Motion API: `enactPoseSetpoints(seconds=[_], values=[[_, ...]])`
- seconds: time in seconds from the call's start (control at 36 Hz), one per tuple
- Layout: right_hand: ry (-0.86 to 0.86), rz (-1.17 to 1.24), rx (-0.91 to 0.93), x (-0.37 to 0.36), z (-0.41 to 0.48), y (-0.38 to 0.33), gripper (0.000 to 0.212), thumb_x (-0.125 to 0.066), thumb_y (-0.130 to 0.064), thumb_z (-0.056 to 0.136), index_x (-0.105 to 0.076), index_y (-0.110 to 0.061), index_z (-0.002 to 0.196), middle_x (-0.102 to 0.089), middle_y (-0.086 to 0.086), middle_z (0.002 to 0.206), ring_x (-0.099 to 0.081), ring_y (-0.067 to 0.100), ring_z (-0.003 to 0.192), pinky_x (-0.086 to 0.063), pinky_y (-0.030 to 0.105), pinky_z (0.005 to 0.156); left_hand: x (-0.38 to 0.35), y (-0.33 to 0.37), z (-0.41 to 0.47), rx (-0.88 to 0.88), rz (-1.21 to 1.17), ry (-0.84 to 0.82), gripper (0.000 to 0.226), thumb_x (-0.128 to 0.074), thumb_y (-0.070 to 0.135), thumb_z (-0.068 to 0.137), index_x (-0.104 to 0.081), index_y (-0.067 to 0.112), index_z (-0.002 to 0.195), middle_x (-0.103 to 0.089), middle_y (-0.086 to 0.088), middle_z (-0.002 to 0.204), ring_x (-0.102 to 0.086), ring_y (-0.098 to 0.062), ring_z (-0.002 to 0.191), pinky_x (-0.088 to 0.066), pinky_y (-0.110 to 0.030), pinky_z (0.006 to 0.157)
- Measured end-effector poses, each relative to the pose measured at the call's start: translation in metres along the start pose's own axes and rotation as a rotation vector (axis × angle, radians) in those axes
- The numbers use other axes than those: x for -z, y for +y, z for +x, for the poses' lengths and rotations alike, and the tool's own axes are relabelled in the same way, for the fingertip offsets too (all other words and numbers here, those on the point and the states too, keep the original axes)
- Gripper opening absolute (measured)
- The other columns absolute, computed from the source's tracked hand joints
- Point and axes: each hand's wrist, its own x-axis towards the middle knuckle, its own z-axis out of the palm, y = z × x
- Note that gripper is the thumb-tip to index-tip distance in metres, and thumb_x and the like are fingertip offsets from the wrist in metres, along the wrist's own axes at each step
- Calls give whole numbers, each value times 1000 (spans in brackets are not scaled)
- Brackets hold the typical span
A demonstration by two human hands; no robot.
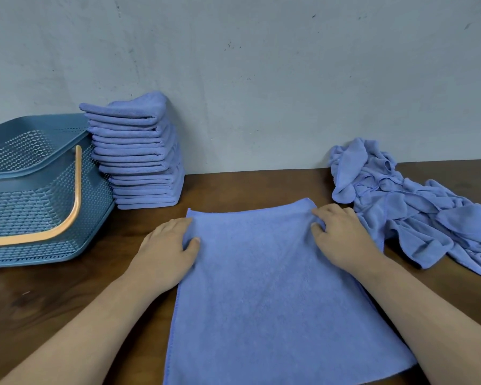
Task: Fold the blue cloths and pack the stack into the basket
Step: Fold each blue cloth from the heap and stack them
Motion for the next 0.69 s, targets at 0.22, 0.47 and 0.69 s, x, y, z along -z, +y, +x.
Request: enactPoseSetpoints(seconds=[0.22, 0.47, 0.69], values=[[74, -74, 70, 6, -4, -2, 50, -57, -25, 102, -53, -26, 152, -51, -2, 148, -45, 30, 128, -44, 44, 103, 3, 6, -4, -75, 50, 113, 60, -37, 51, 108, -31, 32, 165, -21, 11, 174, -7, -13, 162, -13, -44, 132], [-428, -86, 450, 10, -32, -38, 73, -27, -83, 97, -7, -57, 162, 10, -24, 173, 15, 3, 159, 2, 34, 130, -17, 46, -34, -391, 179, -273, 72, -18, 77, 103, 1, 48, 166, 16, 23, 173, 25, 4, 155, 10, -37, 131], [-545, -128, 281, 31, -27, -22, 103, -31, -100, 75, -7, -54, 164, 10, -22, 173, 16, 3, 159, 2, 35, 130, -7, 40, -29, -383, 228, -321, 70, -17, 82, 98, 9, 61, 160, 24, 24, 170, 31, 1, 154, 14, -35, 129]])
